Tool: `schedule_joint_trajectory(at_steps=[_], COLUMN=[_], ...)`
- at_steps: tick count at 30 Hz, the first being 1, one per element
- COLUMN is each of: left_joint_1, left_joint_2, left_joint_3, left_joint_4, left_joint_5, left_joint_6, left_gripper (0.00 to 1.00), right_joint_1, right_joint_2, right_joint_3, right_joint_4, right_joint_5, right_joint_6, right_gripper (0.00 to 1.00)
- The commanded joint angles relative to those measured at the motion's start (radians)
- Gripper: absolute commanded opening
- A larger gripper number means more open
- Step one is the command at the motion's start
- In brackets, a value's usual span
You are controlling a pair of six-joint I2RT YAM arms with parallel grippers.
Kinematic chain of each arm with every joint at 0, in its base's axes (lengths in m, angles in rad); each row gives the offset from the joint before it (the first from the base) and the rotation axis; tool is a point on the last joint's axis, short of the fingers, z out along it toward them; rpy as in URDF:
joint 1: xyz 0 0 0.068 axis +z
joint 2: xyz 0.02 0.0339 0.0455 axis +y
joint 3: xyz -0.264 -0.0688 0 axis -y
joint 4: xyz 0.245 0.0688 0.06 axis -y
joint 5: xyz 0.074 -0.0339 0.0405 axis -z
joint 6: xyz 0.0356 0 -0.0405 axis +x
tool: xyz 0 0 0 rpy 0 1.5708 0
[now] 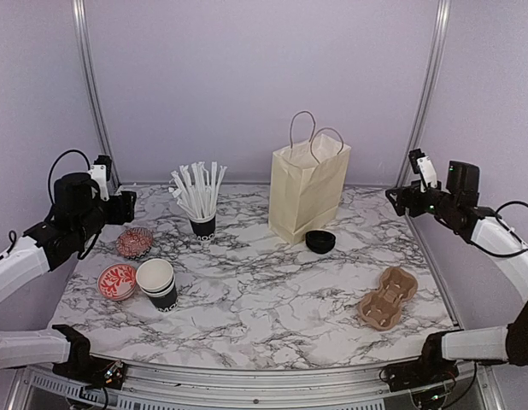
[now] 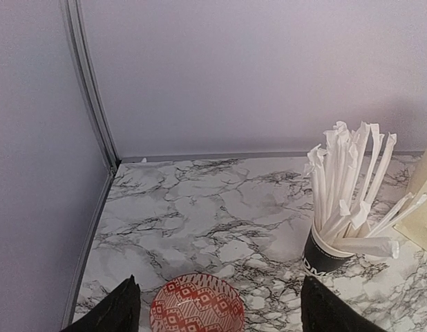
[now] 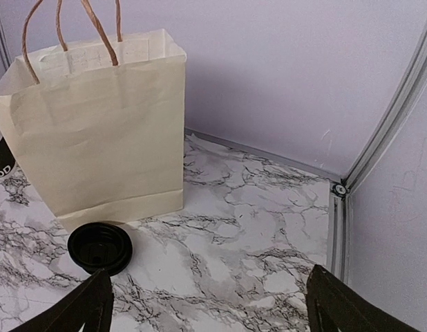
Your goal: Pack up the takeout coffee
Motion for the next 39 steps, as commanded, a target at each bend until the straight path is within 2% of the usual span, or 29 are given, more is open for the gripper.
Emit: schedule_joint_trajectory(at_steps=[1, 4, 9, 14, 17, 25, 27, 31, 36, 39], left_joint_1=[-0.022, -0.037, -0.075, -0.117, -0.136, -0.166, -0.172, -0.186, -0.211, -0.210], left_joint_2=[0.014, 0.020, 0.039, 0.095, 0.095, 0.092, 0.115, 0.105, 0.069, 0.028], left_joint_3=[0.042, 0.049, 0.105, 0.185, 0.172, 0.131, 0.183, 0.285, 0.403, 0.355], left_joint_4=[-0.015, -0.019, -0.051, -0.139, -0.154, -0.196, -0.267, -0.501, -0.843, -0.881], left_joint_5=[0.040, 0.059, 0.129, 0.265, 0.314, 0.269, 0.244, 0.347, 0.321, 0.182], left_joint_6=[0.004, 0.005, -0.020, -0.048, -0.053, -0.014, -0.052, -0.114, -0.196, -0.226], left_gripper=[0.84, 0.87, 0.84, 0.75, 0.76, 0.78, 0.73, 0.61, 0.58, 0.65], right_joint_1=[-0.031, -0.034, 0.068, 0.257, 0.368, 0.607, 0.661, 0.735, 0.819, 0.922], right_joint_2=[-0.062, -0.070, -0.018, 0.086, 0.170, 0.354, 0.401, 0.472, 0.518, 0.594], right_joint_3=[0.037, 0.062, 0.156, 0.257, 0.304, 0.380, 0.414, 0.490, 0.646, 0.787], right_joint_4=[-0.057, -0.132, -0.288, -0.423, -0.492, -0.560, -0.586, -0.647, -0.693, -0.696], right_joint_5=[-0.068, -0.186, -0.222, -0.116, -0.046, 0.061, 0.077, 0.061, -0.037, -0.007], right_joint_6=[0.001, -0.096, -0.232, -0.382, -0.445, -0.538, -0.550, -0.561, -0.570, -0.592], right_gripper=[0.95, 0.93, 0.82, 0.70, 0.62, 0.52, 0.49, 0.42, 0.41, 0.39])
